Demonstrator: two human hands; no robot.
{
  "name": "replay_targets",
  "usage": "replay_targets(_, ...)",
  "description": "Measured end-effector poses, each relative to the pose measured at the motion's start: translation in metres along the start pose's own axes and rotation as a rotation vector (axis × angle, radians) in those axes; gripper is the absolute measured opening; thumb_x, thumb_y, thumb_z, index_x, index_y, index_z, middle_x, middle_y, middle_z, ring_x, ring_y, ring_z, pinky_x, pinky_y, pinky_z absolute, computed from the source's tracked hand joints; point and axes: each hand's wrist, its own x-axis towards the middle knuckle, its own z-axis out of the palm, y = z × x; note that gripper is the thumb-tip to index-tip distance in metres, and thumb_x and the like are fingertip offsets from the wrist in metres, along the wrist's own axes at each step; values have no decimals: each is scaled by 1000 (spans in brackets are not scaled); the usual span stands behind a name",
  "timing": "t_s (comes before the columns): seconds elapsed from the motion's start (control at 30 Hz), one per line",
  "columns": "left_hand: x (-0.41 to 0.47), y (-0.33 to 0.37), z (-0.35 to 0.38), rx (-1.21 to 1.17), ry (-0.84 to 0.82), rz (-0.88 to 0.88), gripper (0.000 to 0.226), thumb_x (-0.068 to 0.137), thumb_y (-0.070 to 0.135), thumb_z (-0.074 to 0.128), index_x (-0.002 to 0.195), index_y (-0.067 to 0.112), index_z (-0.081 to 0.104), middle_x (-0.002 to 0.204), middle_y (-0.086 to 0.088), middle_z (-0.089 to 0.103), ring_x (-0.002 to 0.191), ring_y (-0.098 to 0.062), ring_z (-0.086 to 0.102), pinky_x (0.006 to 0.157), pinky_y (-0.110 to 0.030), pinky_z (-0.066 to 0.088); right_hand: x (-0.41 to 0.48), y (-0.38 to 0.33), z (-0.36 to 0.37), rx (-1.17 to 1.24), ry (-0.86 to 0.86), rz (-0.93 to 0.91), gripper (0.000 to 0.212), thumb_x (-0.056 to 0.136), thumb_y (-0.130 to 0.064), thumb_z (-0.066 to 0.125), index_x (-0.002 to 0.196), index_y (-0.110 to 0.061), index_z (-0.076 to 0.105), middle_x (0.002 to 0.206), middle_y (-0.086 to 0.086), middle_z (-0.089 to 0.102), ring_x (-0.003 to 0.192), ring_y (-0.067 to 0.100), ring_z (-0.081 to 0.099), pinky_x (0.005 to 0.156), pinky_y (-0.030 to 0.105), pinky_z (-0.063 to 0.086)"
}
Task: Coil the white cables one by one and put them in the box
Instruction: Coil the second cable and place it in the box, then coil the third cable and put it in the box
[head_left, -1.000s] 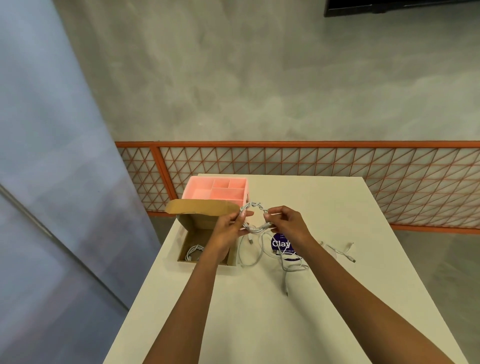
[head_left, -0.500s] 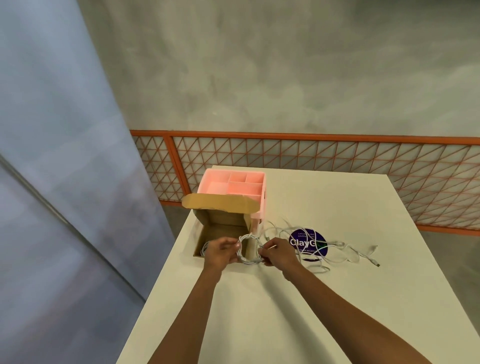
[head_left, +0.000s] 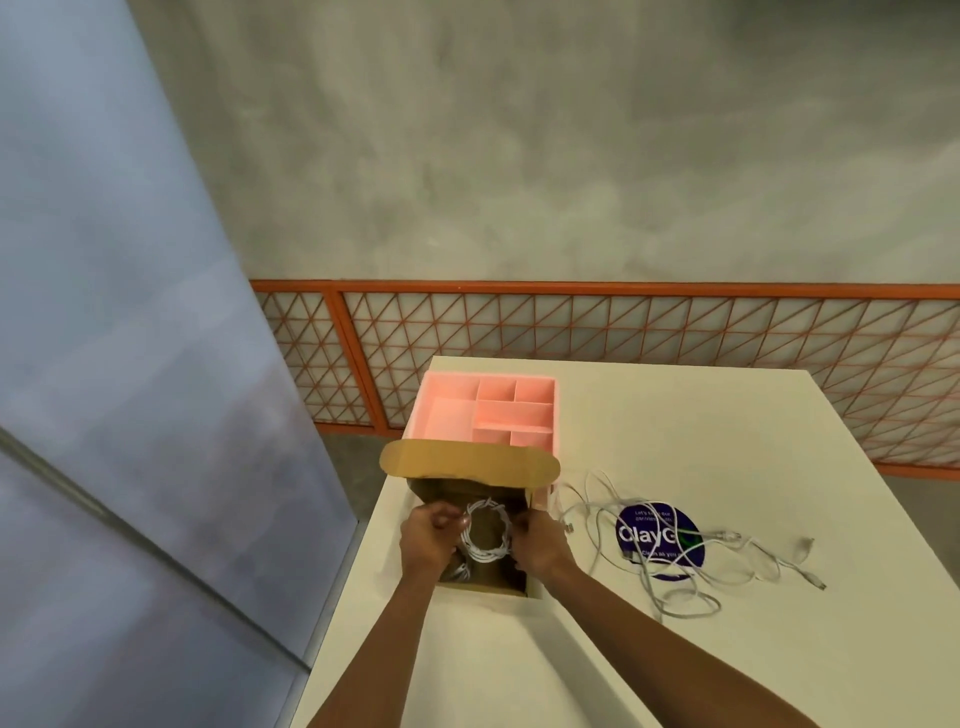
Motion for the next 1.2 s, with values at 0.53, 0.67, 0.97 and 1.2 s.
replay_targets(0.53,38,-33,15,486,-192,12,6,79,13,74,76,13,69,87,-7,71,77,-20,65,74,-30,54,28,-6,19,-489,-217,61,30,94,-16,51,122,-6,52,113,10,65,93,24,67,79,31,53)
replay_targets(0.67,38,-31,16,540,-191,10,6,81,17,72,85,13,69,95,-7,69,85,-22,63,75,-29,51,26,-8,20,-583,-207,38,31,94,-19,50,122,-5,54,119,11,61,110,29,60,85,33,49)
replay_targets(0.97,-18,-21,33,419,140,379,19,94,23,57,96,10,69,93,-8,65,84,-23,59,68,-25,42,12,3,-41,-236,-426,-67,21,94,-9,48,104,-7,67,106,14,69,74,16,64,60,17,50)
replay_targets(1.2,-53,6,66,444,39,728,30,96,35,43,87,16,64,79,4,62,73,-11,54,66,-21,42,14,41,-112,-260,-400,57,21,93,-12,49,102,-5,67,93,7,68,66,9,63,60,19,49)
